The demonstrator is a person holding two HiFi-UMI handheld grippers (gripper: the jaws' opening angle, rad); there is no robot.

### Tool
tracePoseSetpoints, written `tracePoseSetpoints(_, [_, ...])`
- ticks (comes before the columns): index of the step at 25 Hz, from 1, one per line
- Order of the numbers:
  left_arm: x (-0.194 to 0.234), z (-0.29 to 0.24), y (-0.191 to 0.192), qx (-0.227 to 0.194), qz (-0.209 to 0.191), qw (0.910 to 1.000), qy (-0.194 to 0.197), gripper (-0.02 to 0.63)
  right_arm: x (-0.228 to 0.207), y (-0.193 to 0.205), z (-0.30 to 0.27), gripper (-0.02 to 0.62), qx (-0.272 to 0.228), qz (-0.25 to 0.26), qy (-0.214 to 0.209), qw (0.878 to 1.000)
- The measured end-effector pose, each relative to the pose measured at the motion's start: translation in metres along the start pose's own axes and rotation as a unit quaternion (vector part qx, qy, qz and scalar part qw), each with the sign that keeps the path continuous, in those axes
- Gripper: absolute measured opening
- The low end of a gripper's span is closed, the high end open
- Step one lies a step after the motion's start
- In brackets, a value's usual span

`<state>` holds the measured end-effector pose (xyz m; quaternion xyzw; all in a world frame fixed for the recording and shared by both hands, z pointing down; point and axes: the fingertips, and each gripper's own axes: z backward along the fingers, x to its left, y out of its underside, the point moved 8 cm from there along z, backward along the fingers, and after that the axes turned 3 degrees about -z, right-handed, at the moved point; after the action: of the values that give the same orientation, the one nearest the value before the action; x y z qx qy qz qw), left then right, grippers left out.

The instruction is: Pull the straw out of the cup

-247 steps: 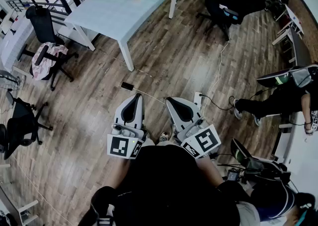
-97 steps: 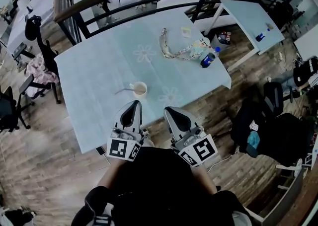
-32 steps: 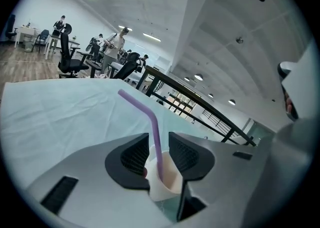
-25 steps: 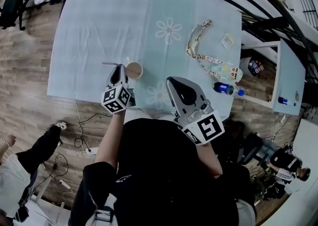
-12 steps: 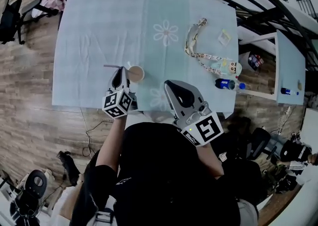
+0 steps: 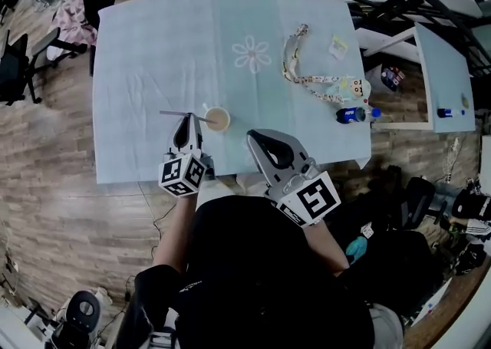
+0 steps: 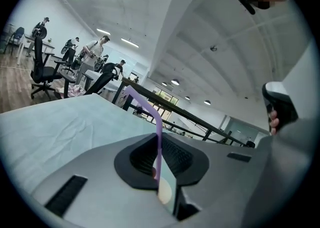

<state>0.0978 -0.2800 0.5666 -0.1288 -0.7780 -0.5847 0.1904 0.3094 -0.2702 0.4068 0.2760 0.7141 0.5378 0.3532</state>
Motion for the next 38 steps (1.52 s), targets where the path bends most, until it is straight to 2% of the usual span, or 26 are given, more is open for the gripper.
tracePoseSetpoints(11, [-0.001,0.034,-0.05,-0.028,-0.003,0.9957,0.088,0.031,0.053,0.001,-0.001,0.009,-0.036,0.0,0.038,0.999])
tracePoseSetpoints(17, [-0.008,0.061,-0.09,-0.061,-0.013,0.9898,0.128,0.031,0.076,-0.001,0.004,0.009,-0.065,0.002,0.072,0.995])
tracePoseSetpoints(21, [-0.021,0.081,-0.117,-0.08,-0.04,0.9826,0.163,0.031,0.09,-0.001,0.011,0.009,-0.078,0.003,0.094,0.993])
tracePoseSetpoints(25, [-0.036,0.098,-0.137,-0.103,-0.085,0.9705,0.201,0.031,0.101,-0.002,0.02,0.009,-0.093,0.005,0.116,0.989])
tracePoseSetpoints(29, [-0.05,0.117,-0.153,-0.121,-0.095,0.9581,0.242,0.031,0.111,-0.003,0.027,0.009,-0.098,0.008,0.133,0.986])
tracePoseSetpoints(38, [-0.065,0.159,-0.189,-0.178,-0.202,0.9139,0.304,0.031,0.138,-0.019,0.039,0.009,-0.125,0.031,0.151,0.98])
